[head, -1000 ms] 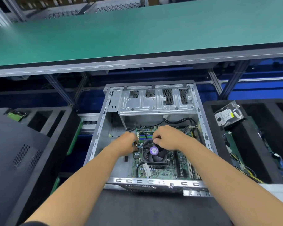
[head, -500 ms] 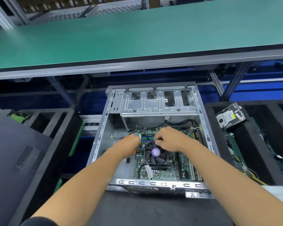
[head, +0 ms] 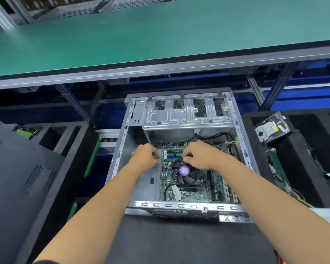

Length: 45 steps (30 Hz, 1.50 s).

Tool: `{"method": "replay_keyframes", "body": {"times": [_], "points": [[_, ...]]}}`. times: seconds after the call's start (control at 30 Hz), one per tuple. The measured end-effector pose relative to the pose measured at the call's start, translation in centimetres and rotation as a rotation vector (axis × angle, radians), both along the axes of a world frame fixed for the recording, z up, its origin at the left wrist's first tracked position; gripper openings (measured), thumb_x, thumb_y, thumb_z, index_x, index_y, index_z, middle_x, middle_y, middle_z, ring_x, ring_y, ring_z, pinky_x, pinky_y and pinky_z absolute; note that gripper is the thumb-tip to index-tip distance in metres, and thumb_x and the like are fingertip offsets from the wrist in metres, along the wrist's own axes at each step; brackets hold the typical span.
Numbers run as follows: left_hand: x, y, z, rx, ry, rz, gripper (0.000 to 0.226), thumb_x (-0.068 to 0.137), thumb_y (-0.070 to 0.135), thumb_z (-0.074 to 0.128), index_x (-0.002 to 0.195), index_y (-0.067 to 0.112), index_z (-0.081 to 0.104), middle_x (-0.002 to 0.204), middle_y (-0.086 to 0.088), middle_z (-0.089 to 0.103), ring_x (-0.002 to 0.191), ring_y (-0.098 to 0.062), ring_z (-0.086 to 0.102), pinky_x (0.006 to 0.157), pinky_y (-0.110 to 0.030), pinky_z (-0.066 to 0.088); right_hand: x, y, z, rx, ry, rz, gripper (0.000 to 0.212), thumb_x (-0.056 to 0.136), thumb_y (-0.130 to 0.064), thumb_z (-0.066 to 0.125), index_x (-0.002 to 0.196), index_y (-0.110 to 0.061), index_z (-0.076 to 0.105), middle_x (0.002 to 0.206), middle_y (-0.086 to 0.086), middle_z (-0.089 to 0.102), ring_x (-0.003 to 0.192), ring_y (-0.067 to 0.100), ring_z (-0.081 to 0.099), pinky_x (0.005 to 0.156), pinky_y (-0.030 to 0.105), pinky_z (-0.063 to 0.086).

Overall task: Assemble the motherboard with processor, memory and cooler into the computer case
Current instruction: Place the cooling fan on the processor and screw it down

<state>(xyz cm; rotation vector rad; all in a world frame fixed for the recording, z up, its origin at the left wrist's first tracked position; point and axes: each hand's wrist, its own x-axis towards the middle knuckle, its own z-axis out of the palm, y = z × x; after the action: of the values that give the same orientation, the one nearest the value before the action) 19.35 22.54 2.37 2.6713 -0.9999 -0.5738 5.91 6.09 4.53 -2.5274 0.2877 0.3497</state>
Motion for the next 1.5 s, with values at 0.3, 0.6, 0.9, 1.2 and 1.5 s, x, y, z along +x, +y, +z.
{"method": "replay_keyframes", "body": {"times": [0.3,0.6,0.9,1.2,1.5], "points": [[-1.1,-0.3,-0.6,0.074,-0.005,-0.248,0.019,0.085,0.008,0.065,0.104,0.006,0.069,0.091,-0.009,0.065,0.080,-0.020,0.054,0.067,-0.026,0.041,0.0,0.0,0.1,0.015,0.018,-0.012,0.019,0.097,-0.020,0.054,0.086,-0.019,0.069,0.069,-0.014,0.055,0.064,0.006,0.051,0.065,0.028,0.040],[-1.4,-0.3,-0.5,0.154,-0.015,-0.291,0.030,0.083,-0.002,0.055,0.106,0.010,0.069,0.100,-0.009,0.067,0.093,-0.023,0.057,0.074,-0.031,0.048,-0.1,0.0,0.2,0.008,0.009,-0.008,0.019,0.097,-0.020,0.054,0.095,-0.015,0.073,0.085,-0.005,0.062,0.080,0.018,0.058,0.074,0.032,0.048],[-1.3,-0.2,-0.7,0.009,0.055,-0.213,0.013,0.080,0.011,0.069,0.093,0.008,0.072,0.076,-0.009,0.063,0.061,-0.013,0.044,0.053,-0.018,0.034,0.0,-0.1,0.1,0.004,0.011,-0.005,0.019,0.096,-0.020,0.053,0.093,-0.015,0.072,0.087,-0.002,0.065,0.080,0.018,0.056,0.074,0.032,0.045],[-1.4,-0.4,-0.6,0.052,0.000,-0.239,0.018,0.083,0.016,0.071,0.099,0.008,0.069,0.090,-0.012,0.067,0.079,-0.020,0.055,0.068,-0.028,0.046,0.0,-0.2,-0.2,0.009,0.014,-0.012,0.020,0.096,-0.021,0.054,0.092,-0.014,0.072,0.091,0.003,0.070,0.079,0.020,0.059,0.070,0.031,0.045],[-1.7,-0.5,-0.6,0.150,-0.050,-0.290,0.024,0.086,0.006,0.061,0.108,0.012,0.067,0.105,-0.010,0.065,0.096,-0.026,0.060,0.080,-0.035,0.051,0.0,-0.2,-0.2,0.010,0.023,-0.015,0.020,0.097,-0.022,0.053,0.099,-0.015,0.072,0.098,0.001,0.070,0.083,0.020,0.060,0.070,0.029,0.041]]}}
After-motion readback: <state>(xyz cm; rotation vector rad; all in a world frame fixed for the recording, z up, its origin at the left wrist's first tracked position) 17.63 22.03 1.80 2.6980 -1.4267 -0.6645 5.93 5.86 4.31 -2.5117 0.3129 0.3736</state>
